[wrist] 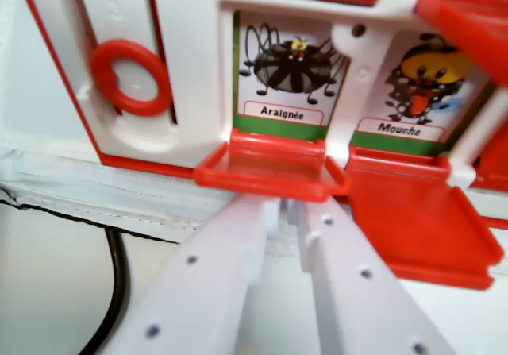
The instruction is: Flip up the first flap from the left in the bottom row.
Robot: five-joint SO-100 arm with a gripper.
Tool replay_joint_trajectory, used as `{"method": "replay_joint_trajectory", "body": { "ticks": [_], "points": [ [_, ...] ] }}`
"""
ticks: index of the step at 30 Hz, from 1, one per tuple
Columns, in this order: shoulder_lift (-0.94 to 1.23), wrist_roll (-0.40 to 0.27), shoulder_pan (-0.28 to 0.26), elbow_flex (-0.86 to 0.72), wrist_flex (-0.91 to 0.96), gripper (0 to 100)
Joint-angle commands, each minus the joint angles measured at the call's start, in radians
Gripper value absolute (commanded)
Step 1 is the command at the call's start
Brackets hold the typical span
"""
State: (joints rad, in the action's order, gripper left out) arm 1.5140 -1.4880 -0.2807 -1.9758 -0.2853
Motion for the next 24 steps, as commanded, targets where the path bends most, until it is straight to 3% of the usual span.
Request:
{"method": "replay_joint_trajectory", "body": {
  "ticks": [1,24],
  "points": [
    [0.006,0.008,0.011,0.135,0.028,0],
    [-0.037,0.011,0.038,0.245,0.055,0]
  ]
}}
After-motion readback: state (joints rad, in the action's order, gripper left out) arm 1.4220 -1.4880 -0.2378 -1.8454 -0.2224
